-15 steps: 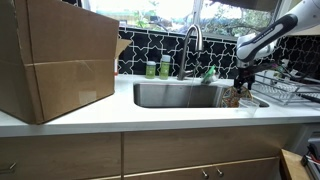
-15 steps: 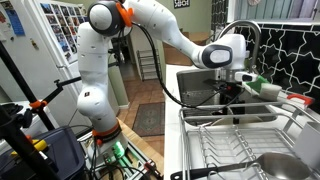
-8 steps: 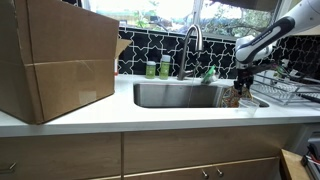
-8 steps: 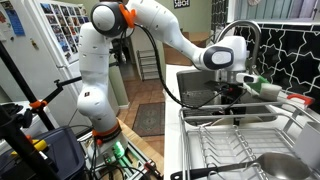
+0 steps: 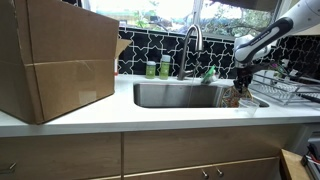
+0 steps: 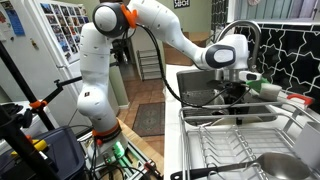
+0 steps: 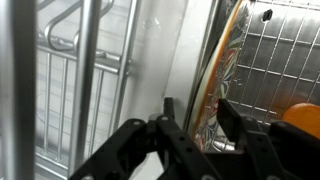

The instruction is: Rinse the plate with the water, then put it on the dish rack

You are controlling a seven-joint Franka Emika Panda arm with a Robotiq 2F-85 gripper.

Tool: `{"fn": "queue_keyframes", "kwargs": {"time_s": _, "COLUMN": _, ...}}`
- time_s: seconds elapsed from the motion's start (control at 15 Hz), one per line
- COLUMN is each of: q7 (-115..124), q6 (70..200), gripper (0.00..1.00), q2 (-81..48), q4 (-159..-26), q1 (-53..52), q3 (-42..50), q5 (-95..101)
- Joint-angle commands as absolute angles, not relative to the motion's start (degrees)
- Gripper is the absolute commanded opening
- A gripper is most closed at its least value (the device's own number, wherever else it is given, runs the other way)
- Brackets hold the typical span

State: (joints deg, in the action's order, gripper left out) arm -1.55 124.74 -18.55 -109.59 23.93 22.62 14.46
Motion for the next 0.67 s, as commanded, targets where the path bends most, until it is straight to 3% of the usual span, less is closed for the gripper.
{"fn": "queue_keyframes", "kwargs": {"time_s": 0.0, "q7": -2.5, "q6": 125.5, "gripper": 0.41, "q2": -19.9, "q4": -108.8, "q1": 24.0, "q3": 22.7, "q5": 15.9}}
{"fn": "queue_keyframes", "kwargs": {"time_s": 0.07, "q7": -2.6, "q6": 125.5, "gripper": 0.35, "q2": -20.0, "q4": -108.8, "q1": 24.0, "q3": 22.7, "q5": 16.2}}
{"fn": "queue_keyframes", "kwargs": {"time_s": 0.13, "q7": -2.6, "q6": 125.4, "gripper": 0.38, "q2": -20.1, "q4": -108.8, "q1": 24.0, "q3": 22.7, "q5": 16.5}}
{"fn": "queue_keyframes", "kwargs": {"time_s": 0.6, "q7": -2.7, "q6": 125.2, "gripper": 0.18, "q2": -20.4, "q4": -108.3, "q1": 23.8, "q3": 22.5, "q5": 17.5}}
